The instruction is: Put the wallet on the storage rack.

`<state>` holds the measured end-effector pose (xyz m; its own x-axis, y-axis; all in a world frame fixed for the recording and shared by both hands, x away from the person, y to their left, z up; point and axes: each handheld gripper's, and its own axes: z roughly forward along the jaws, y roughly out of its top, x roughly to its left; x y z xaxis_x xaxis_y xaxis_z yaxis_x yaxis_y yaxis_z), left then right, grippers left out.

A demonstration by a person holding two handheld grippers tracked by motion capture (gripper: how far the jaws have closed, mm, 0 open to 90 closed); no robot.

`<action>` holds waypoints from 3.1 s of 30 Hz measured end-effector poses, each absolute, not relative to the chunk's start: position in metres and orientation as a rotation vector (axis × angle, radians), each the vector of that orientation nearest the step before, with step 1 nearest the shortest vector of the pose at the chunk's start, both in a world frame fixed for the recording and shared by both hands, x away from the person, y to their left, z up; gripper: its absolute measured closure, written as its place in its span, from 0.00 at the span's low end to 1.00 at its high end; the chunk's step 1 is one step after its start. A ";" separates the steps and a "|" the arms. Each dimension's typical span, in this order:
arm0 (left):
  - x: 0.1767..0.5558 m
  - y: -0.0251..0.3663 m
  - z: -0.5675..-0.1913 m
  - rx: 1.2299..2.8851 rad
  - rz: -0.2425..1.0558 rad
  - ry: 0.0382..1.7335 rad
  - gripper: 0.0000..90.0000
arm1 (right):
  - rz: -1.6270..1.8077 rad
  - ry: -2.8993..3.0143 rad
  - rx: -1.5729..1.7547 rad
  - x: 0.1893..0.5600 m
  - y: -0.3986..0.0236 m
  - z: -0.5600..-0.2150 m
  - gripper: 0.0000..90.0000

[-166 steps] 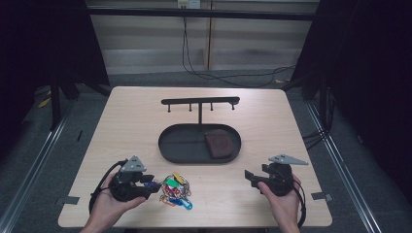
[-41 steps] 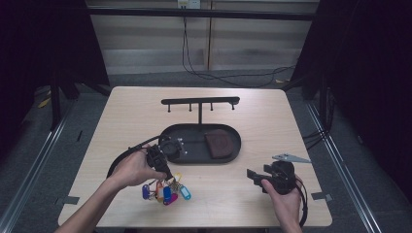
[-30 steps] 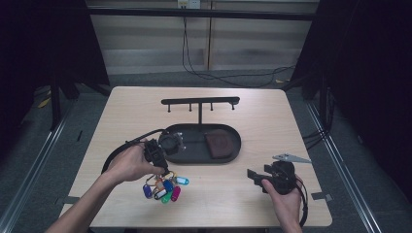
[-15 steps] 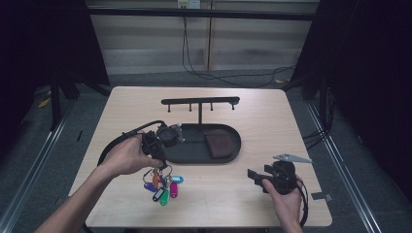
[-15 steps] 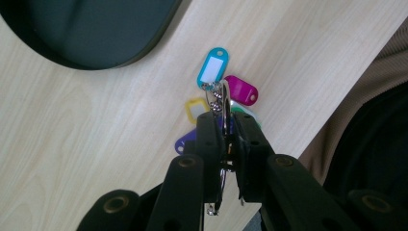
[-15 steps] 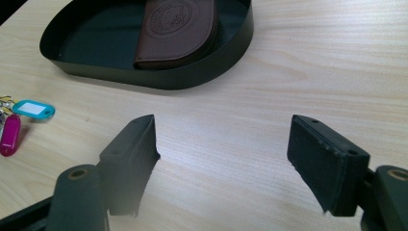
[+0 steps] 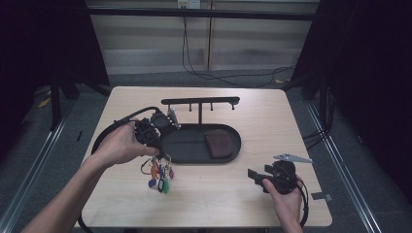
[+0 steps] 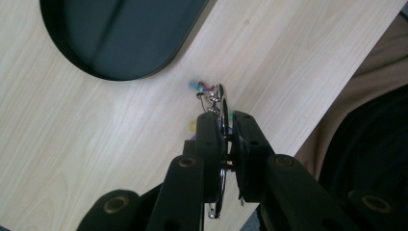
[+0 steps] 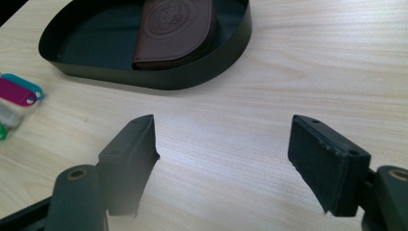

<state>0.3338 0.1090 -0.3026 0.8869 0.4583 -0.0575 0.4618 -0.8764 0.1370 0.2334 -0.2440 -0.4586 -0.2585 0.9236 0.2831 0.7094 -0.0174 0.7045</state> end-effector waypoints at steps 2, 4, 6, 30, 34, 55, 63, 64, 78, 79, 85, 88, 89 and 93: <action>0.336 0.110 -0.299 2.897 -0.033 0.727 0.92 | 1.148 1.992 1.721 0.233 -0.244 -0.458 0.28; 0.337 0.111 -0.296 2.897 -0.030 0.728 0.92 | 1.149 1.990 1.718 0.233 -0.245 -0.459 0.28; 0.338 0.111 -0.292 2.883 -0.023 0.738 0.92 | 1.147 1.992 1.720 0.234 -0.245 -0.459 0.28; 0.370 0.107 -0.260 2.879 -0.042 0.798 0.92 | 1.144 2.007 1.711 0.235 -0.243 -0.460 0.28; 0.379 0.105 -0.257 2.872 -0.052 0.822 0.92 | 1.141 2.010 1.713 0.235 -0.242 -0.460 0.28; 0.429 0.115 -0.255 2.788 -0.094 0.916 0.92 | 1.142 2.018 1.714 0.235 -0.243 -0.462 0.28; 0.446 0.112 -0.260 2.767 -0.085 0.967 0.92 | 1.143 2.025 1.713 0.235 -0.243 -0.462 0.28; 0.447 0.112 -0.261 2.766 -0.084 0.971 0.92 | 1.142 2.026 1.712 0.235 -0.243 -0.462 0.28; 0.468 0.109 -0.270 2.762 -0.035 1.046 0.92 | 1.146 2.045 1.709 0.234 -0.243 -0.462 0.28; 0.469 0.109 -0.271 2.759 -0.032 1.061 0.92 | 1.144 2.046 1.706 0.234 -0.243 -0.463 0.28; 0.472 0.110 -0.272 2.759 -0.009 1.046 0.92 | 1.146 2.049 1.704 0.234 -0.242 -0.462 0.29; 0.473 0.110 -0.274 2.763 0.008 1.044 0.92 | 1.149 2.052 1.696 0.234 -0.242 -0.462 0.29; 0.474 0.109 -0.275 2.767 0.020 1.042 0.92 | 1.148 2.052 1.698 0.234 -0.242 -0.462 0.29; 0.476 0.106 -0.280 2.775 0.049 1.047 0.92 | 1.149 2.050 1.698 0.234 -0.242 -0.462 0.29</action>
<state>0.4760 0.1062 -0.2800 0.7520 0.6584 -0.0310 0.6527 -0.7372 0.1746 0.2339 -0.2424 -0.4623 -0.2946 0.9113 0.2878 0.7210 0.0143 0.6927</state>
